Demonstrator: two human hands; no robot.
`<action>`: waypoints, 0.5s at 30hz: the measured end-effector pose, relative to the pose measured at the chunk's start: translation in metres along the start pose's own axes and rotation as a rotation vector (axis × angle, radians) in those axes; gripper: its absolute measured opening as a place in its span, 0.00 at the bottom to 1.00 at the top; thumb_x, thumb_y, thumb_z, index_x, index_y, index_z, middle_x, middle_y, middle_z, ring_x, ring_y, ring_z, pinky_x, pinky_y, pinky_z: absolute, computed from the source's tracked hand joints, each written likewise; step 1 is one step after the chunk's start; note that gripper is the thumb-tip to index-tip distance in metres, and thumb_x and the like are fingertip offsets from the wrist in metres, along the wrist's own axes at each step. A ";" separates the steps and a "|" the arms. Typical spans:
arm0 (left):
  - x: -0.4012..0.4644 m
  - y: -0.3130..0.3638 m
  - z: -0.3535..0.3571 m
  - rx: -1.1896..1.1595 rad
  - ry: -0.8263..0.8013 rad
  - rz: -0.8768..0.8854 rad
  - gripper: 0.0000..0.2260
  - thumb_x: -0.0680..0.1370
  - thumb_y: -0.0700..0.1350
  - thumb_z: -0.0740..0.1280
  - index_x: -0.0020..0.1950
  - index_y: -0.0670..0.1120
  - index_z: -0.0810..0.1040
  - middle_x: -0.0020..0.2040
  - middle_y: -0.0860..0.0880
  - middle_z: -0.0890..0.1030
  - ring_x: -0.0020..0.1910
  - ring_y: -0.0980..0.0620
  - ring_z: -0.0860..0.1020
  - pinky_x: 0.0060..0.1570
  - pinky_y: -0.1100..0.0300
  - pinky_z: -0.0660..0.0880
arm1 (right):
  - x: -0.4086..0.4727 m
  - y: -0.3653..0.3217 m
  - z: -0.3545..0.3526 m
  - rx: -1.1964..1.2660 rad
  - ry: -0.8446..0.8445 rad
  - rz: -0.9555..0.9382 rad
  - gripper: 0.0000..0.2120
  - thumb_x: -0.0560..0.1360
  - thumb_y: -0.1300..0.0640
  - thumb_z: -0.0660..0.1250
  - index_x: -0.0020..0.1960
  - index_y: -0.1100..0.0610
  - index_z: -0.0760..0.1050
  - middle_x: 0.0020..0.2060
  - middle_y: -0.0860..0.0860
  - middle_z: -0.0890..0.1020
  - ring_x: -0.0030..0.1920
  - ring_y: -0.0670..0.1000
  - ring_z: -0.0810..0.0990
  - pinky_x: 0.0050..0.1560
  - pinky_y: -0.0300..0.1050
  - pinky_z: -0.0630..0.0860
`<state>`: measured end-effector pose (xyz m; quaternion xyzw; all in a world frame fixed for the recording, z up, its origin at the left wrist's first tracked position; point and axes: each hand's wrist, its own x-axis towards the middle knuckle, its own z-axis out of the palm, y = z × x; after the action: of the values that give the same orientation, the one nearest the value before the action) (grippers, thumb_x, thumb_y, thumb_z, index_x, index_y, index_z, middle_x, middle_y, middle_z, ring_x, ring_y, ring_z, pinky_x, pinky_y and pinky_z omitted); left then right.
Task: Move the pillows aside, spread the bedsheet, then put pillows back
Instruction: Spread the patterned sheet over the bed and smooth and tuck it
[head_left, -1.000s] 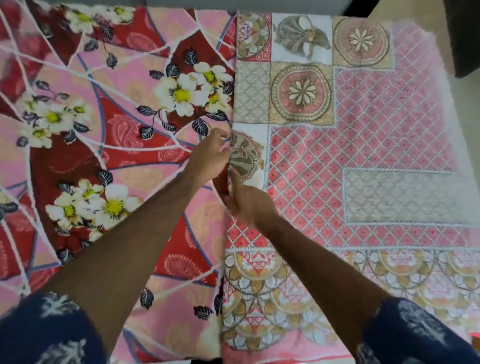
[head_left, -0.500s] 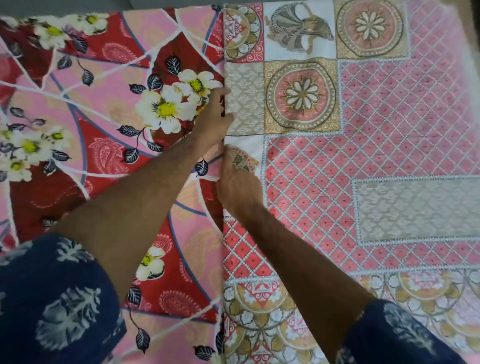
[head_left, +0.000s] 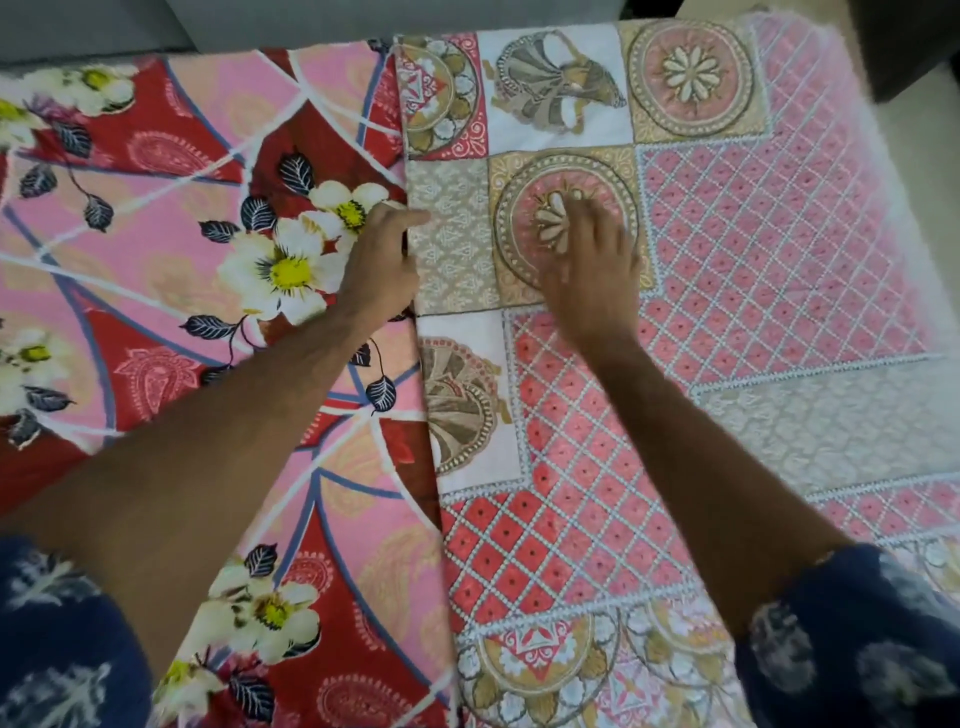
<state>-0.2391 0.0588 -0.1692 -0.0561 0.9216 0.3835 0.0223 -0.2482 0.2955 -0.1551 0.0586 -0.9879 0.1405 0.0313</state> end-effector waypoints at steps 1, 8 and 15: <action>0.001 -0.002 0.001 -0.023 -0.010 -0.012 0.23 0.79 0.29 0.61 0.73 0.44 0.73 0.64 0.43 0.71 0.66 0.47 0.72 0.64 0.64 0.67 | 0.013 0.018 0.000 -0.086 -0.055 0.081 0.32 0.83 0.41 0.55 0.81 0.55 0.55 0.79 0.56 0.62 0.77 0.59 0.61 0.76 0.64 0.60; -0.002 -0.018 0.006 -0.204 -0.031 -0.005 0.26 0.79 0.29 0.60 0.75 0.47 0.72 0.60 0.49 0.68 0.49 0.47 0.74 0.50 0.59 0.71 | 0.026 -0.007 0.038 -0.200 -0.208 -0.030 0.36 0.81 0.33 0.36 0.82 0.52 0.41 0.82 0.53 0.45 0.81 0.58 0.42 0.78 0.68 0.43; -0.012 -0.014 -0.003 -0.001 0.162 0.185 0.26 0.79 0.33 0.61 0.77 0.42 0.65 0.69 0.41 0.67 0.61 0.46 0.74 0.57 0.55 0.76 | -0.037 -0.086 0.052 -0.178 -0.333 -0.620 0.35 0.82 0.35 0.40 0.82 0.55 0.48 0.82 0.56 0.51 0.82 0.59 0.45 0.76 0.68 0.47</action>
<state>-0.2251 0.0478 -0.1764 -0.0019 0.9213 0.3787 -0.0878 -0.2028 0.2032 -0.1847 0.3745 -0.9230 0.0264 -0.0840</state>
